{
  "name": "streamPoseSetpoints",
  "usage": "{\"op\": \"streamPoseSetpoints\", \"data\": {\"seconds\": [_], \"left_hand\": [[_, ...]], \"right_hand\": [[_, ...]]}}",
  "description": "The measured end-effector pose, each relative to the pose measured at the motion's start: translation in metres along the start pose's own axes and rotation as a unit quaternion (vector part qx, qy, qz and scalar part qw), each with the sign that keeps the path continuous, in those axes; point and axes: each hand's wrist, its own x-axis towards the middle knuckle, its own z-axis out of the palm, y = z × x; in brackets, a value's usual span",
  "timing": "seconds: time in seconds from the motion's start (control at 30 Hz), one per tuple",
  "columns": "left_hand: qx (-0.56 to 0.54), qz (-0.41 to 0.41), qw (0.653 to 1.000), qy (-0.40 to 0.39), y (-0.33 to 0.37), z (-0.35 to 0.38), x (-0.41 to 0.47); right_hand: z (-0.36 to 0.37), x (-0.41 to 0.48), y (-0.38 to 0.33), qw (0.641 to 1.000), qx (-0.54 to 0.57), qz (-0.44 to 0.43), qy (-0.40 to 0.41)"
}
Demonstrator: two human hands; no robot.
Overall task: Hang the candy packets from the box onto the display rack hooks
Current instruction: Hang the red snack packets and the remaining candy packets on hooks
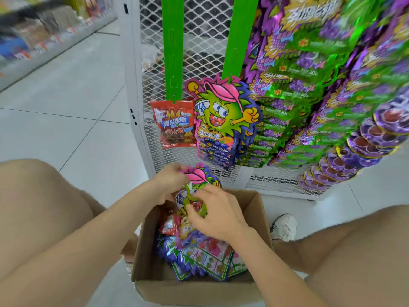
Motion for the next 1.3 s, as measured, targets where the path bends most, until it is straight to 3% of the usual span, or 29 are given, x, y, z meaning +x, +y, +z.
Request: {"op": "streamPoseSetpoints", "data": {"seconds": [0.1,0.23,0.33,0.5,0.63,0.77,1.0,1.3], "left_hand": [[0.101,0.085,0.990,-0.041,0.017,-0.005,-0.022],[0.100,0.154,0.982,-0.038,0.042,-0.011,-0.049],[0.107,0.253,0.961,-0.012,0.070,-0.016,-0.059],[0.182,0.409,0.886,0.120,0.143,-0.019,-0.065],[0.109,0.409,0.897,0.126,0.203,-0.006,-0.070],[0.025,0.358,0.926,0.115,0.233,0.001,-0.056],[0.061,0.372,0.923,0.073,0.244,-0.005,-0.051],[0.078,0.315,0.945,0.030,0.234,-0.006,-0.051]], "right_hand": [[-0.015,0.010,0.014,0.981,0.083,0.114,0.131],[-0.041,0.029,0.027,0.966,0.147,0.170,0.126],[-0.076,0.041,0.021,0.949,0.235,0.150,0.147],[-0.153,0.057,0.005,0.945,0.149,0.050,0.288],[-0.194,0.078,0.002,0.940,0.102,0.037,0.322],[-0.215,0.103,0.003,0.934,0.086,0.023,0.346],[-0.233,0.137,-0.006,0.919,0.116,0.074,0.370],[-0.222,0.132,-0.005,0.923,0.072,0.109,0.361]]}}
